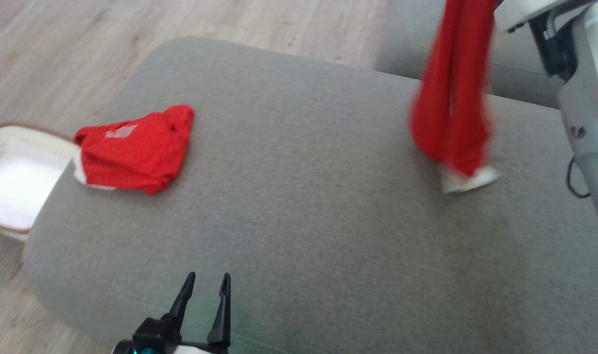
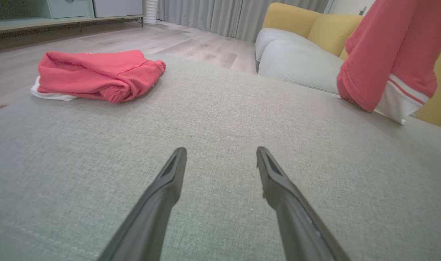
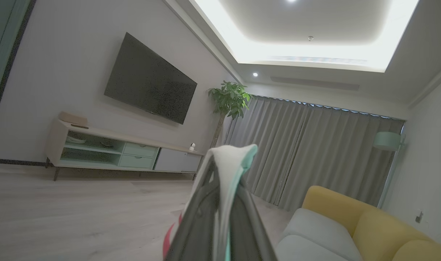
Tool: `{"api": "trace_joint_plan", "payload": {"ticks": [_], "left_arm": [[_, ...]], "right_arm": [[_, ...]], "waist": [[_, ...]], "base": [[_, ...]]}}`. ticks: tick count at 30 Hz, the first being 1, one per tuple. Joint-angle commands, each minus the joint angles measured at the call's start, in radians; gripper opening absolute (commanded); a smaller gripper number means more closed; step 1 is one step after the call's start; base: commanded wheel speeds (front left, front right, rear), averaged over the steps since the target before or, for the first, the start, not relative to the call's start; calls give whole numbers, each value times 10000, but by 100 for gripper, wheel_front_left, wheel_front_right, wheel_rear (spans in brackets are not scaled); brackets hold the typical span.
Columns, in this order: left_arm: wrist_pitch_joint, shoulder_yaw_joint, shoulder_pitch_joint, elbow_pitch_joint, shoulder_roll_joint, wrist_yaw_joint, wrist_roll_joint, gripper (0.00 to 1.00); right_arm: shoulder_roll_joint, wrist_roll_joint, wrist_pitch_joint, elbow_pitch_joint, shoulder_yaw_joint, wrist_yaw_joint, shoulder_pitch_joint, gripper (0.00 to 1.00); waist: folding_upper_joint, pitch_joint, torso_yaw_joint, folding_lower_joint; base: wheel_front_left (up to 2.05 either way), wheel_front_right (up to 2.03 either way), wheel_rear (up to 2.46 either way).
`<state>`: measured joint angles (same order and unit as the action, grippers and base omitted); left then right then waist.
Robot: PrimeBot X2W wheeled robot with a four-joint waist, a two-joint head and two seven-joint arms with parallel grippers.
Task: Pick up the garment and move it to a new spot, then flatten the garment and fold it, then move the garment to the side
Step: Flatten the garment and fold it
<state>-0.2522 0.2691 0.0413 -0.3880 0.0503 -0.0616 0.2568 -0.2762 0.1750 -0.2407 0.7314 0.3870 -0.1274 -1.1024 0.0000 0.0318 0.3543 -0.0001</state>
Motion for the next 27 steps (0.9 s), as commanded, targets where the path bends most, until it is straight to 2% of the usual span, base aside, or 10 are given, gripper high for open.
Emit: {"api": "trace_joint_plan", "payload": {"ticks": [1, 8, 12, 17, 18, 19, 24, 27], "left_arm": [[-95, -210, -200, 207, -1, 24, 20, 100], [-95, -269, -11, 165, -1, 45, -8, 100], [-95, -380, 143, 146, -1, 47, -67, 100], [-95, -374, 51, 119, -1, -29, -118, 100], [-95, -343, -18, 117, -1, -48, -114, 100], [-95, -296, -92, 114, -1, -59, -104, 100], [-95, -98, -323, 85, -1, -69, -79, 100], [-95, -38, -350, 84, -1, -44, -43, 100]], "right_arm": [[-90, 41, -127, -287, 82, -33, -745, 0], [-809, 468, -204, -38, -461, -33, -474, 0], [-1031, 802, -207, 156, -754, -33, 464, 0], [-1501, 745, 634, 1640, -929, -33, 1784, 0], [-1605, 702, 861, 2086, -1169, -33, 1986, 73], [-1660, 581, 982, 2435, -1303, -33, 2174, 100], [-1365, 244, 499, 3045, -1725, -33, 2859, 100], [-688, 136, 70, 2833, -1606, -33, 3472, 100]], "waist": [[0, 95, 290, 1], [0, 152, 526, 1], [0, 133, 154, 1], [0, 201, -336, 1], [0, 244, -396, 1], [0, 286, -437, 1], [0, 395, -489, 1], [0, 442, -480, 1]], "base": [[0, 0, 0], [0, 0, 0], [0, 0, 0], [0, 0, 0], [0, 0, 0], [0, 0, 0], [0, 0, 0], [0, 0, 0]]}}
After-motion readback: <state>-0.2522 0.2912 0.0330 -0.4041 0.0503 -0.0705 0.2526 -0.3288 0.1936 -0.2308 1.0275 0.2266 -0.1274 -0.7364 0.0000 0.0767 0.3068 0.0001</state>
